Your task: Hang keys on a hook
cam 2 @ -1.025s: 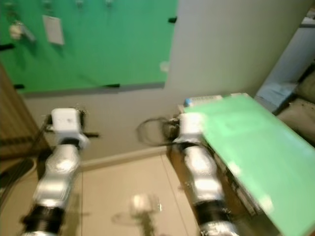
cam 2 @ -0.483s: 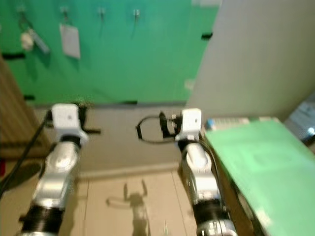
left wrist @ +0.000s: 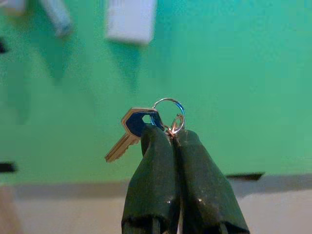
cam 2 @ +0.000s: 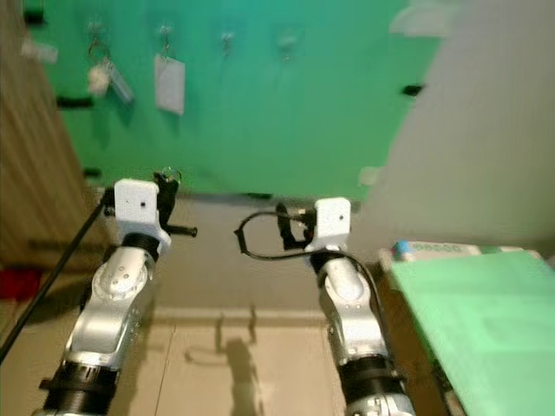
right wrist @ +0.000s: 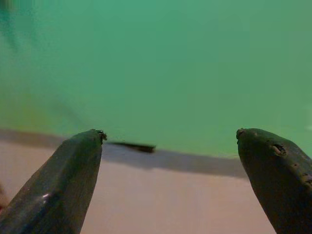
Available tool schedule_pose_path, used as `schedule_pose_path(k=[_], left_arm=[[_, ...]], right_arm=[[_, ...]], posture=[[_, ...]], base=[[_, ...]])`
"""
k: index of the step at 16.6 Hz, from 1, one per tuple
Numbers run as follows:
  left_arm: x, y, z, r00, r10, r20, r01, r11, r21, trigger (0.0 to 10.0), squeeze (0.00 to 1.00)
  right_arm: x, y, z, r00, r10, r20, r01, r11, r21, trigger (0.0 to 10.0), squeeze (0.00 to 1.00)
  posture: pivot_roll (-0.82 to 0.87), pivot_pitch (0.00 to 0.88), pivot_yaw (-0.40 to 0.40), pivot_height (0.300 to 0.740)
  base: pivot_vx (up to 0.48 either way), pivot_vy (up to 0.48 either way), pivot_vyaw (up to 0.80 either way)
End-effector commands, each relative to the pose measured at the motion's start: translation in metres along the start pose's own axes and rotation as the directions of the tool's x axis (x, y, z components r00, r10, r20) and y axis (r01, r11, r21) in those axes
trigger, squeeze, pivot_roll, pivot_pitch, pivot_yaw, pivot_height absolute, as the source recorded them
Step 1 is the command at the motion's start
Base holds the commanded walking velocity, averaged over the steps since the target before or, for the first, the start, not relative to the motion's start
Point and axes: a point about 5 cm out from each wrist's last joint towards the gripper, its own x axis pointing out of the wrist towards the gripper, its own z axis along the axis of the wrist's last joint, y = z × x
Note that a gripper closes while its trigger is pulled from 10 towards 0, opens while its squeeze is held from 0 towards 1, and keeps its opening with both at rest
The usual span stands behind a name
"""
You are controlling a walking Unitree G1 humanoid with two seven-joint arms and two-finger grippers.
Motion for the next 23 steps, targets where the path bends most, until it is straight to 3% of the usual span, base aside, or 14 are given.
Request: schedule_pose_path(k=[1,3,6,8,11,14,15,16,18,19,23], left_arm=[[0.003,-0.002,0.006,1.0,-0.001,0.015,0.001,1.0,-0.004,10.0,0.0],[0.005,0.003,0.007,1.0,0.005,0.017,-0.005,0.999,0.036,10.0,0.0],[-0.005,0.027,-0.009,0.996,0.054,-0.072,-0.038,0.977,0.21,10.0,0.0],[-0.016,0.04,-0.015,0.988,0.098,-0.119,-0.077,0.983,0.167,10.0,0.0],[-0.008,0.03,0.002,0.997,0.062,-0.048,-0.053,0.984,0.173,10.0,0.0],[0.003,0.021,0.02,1.0,0.009,-0.002,-0.009,0.994,0.113,10.0,0.0],[0.018,0.02,0.038,1.0,-0.005,0.001,0.005,1.0,-0.002,10.0,0.0],[0.025,0.02,0.045,1.0,-0.021,-0.001,0.021,0.993,-0.117,10.0,0.0],[0.036,0.019,0.066,0.992,-0.102,0.079,0.118,0.967,-0.227,10.0,0.0],[0.04,0.018,0.075,0.986,-0.125,0.114,0.149,0.958,-0.245,10.0,0.0],[0.051,0.003,0.111,0.93,-0.315,0.189,0.35,0.916,-0.196,10.0,0.0]], right_arm=[[0.001,-0.008,0.003,1.0,-0.027,0.004,0.027,1.0,-0.008,10.0,0.0],[0.001,-0.008,0.002,0.999,-0.033,0.0,0.033,0.999,-0.009,10.0,0.0],[-0.006,-0.018,-0.005,0.993,-0.11,-0.041,0.113,0.99,0.08,10.0,0.0],[-0.014,-0.026,-0.015,0.989,-0.13,-0.069,0.133,0.99,0.044,10.0,0.0],[-0.01,-0.022,-0.016,0.988,-0.135,-0.07,0.138,0.989,0.049,10.0,0.0],[-0.005,-0.018,-0.011,0.991,-0.121,-0.051,0.123,0.991,0.042,10.0,0.0],[-0.003,-0.018,-0.01,0.993,-0.111,-0.05,0.113,0.993,0.036,10.0,0.0],[-0.003,-0.018,-0.01,0.993,-0.105,-0.051,0.107,0.994,0.032,10.0,0.0],[-0.004,-0.018,-0.011,0.994,-0.095,-0.057,0.097,0.995,0.031,10.0,0.0],[-0.004,-0.017,-0.012,0.994,-0.088,-0.059,0.09,0.996,0.027,10.0,0.0],[-0.004,-0.014,-0.012,0.996,-0.069,-0.056,0.07,0.997,0.018,10.0,0.0]], posture=[[0.07,0.0,-0.079,0.74],[0.07,0.0,-0.079,0.74],[0.07,0.0,-0.07,0.74],[0.09,0.0,-0.049,0.74],[0.1,0.0,-0.036,0.74],[0.1,0.0,-0.037,0.74],[0.09,0.0,-0.042,0.74],[0.09,0.0,-0.047,0.74],[0.09,0.0,-0.053,0.74],[0.09,0.0,-0.057,0.74],[0.08,0.0,-0.056,0.74]], base=[[0.0,0.0,0.0],[0.0,0.0,0.0],[0.0,0.0,0.0],[0.0,0.0,0.0],[0.0,0.0,0.0],[0.0,0.0,0.0],[0.0,0.0,0.0],[0.0,0.0,0.0],[0.0,0.0,0.0],[0.0,0.0,0.0],[0.0,0.0,0.0]])
